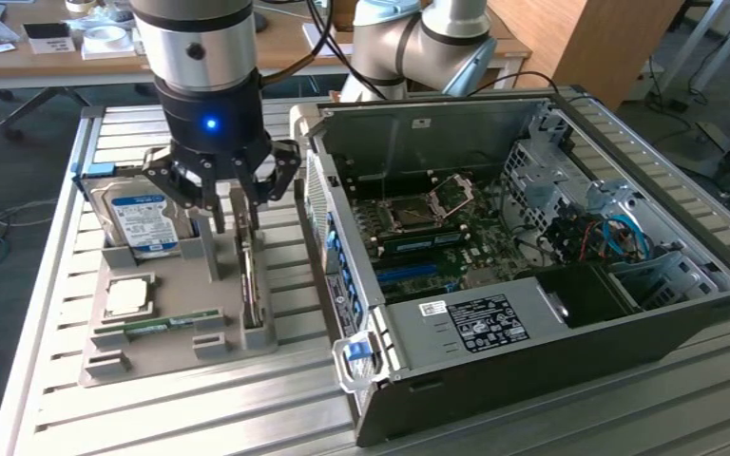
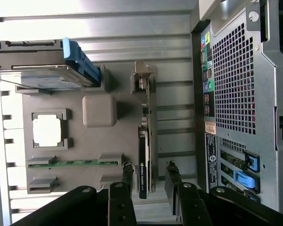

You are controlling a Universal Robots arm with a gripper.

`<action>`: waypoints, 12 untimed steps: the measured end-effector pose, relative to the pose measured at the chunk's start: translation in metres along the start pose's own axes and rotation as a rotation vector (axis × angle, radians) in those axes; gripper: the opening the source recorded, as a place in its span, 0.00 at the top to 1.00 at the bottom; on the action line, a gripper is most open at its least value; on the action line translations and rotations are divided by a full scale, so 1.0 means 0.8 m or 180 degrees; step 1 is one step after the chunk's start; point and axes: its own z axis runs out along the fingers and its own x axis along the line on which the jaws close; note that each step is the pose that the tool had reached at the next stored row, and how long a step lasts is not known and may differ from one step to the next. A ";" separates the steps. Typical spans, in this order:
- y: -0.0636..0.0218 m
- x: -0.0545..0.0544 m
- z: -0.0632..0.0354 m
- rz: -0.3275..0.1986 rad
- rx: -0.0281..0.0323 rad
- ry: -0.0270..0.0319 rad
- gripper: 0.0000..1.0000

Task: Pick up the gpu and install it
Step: 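Pick up the gpu and move the gpu toward the slot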

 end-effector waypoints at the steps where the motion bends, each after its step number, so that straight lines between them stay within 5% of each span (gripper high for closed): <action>1: 0.000 0.000 0.000 0.0000 0.0000 0.0000 0.58; 12: -0.001 0.000 0.018 0.0000 0.0000 0.0000 0.58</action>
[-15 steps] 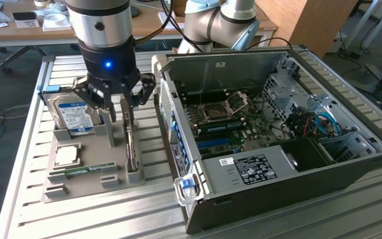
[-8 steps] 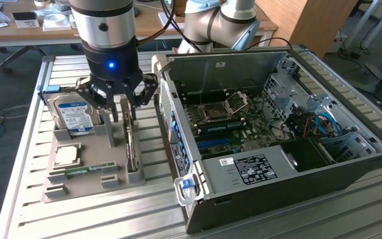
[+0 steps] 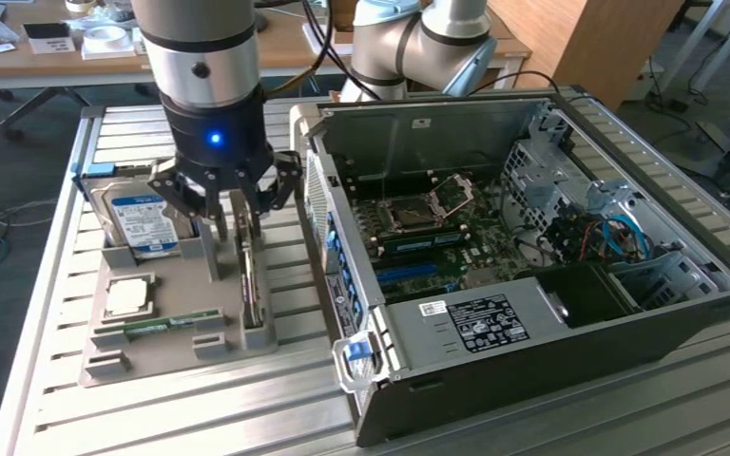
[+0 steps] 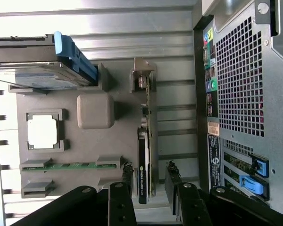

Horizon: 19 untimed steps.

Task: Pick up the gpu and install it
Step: 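Pick up the gpu and move the gpu toward the slot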

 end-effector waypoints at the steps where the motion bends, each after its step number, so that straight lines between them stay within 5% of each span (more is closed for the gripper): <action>1: 0.000 0.000 0.002 0.0000 0.0000 0.0000 0.58; 8: -0.001 0.000 0.018 0.0000 0.0000 0.0000 0.58; 19: -0.001 0.002 0.026 0.0000 0.0000 0.0000 0.58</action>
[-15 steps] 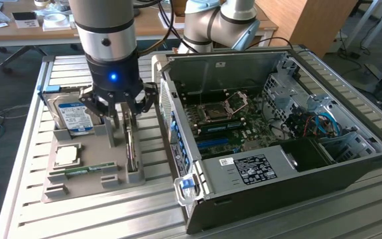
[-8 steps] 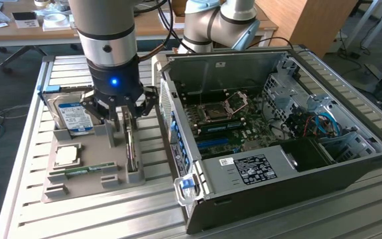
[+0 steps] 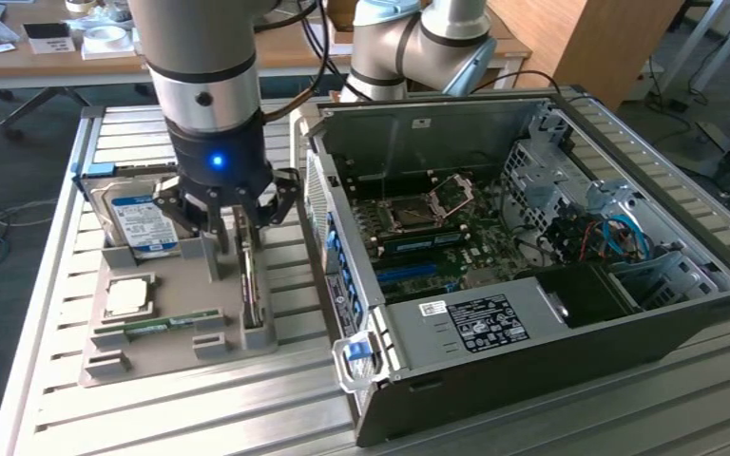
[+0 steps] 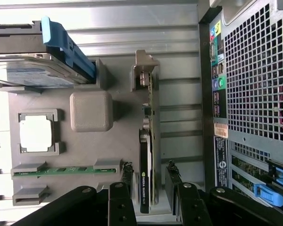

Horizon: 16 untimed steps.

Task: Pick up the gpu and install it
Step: 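Pick up the gpu and move the gpu toward the slot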

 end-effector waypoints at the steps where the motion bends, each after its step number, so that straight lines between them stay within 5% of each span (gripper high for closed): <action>1: 0.000 0.000 0.002 0.0000 0.0000 0.0000 0.58; 16: -0.001 0.000 0.025 0.0000 0.0000 0.0000 0.58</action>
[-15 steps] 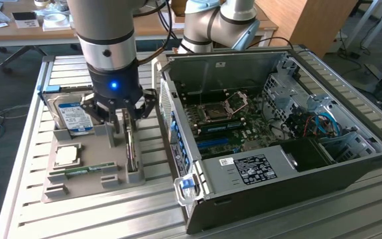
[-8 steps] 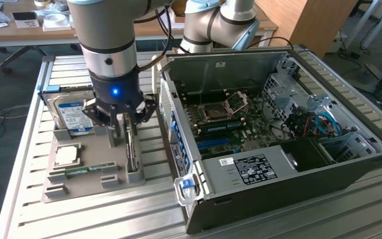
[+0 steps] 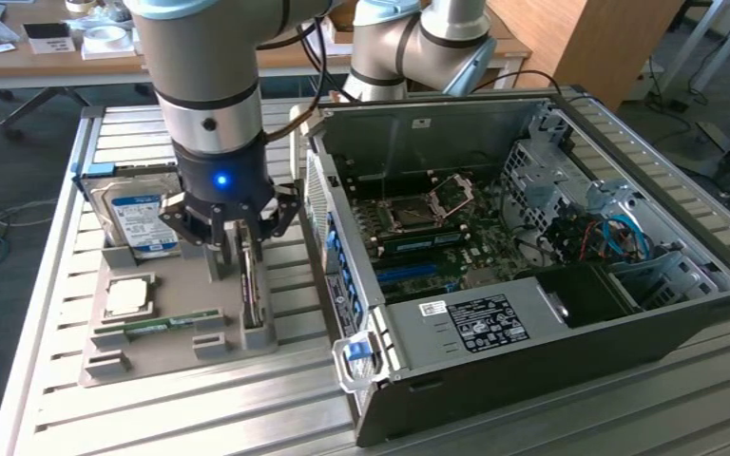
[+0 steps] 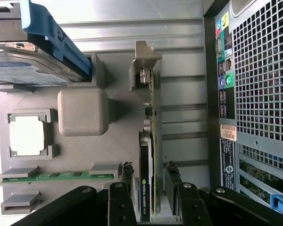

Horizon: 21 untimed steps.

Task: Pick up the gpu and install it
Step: 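Pick up the gpu and move the gpu toward the slot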

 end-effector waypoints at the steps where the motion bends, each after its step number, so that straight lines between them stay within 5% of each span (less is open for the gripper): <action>1: 0.000 0.000 0.002 0.0000 0.0000 0.0000 0.58; 21: -0.001 0.000 0.027 0.0000 -0.0009 0.0001 0.58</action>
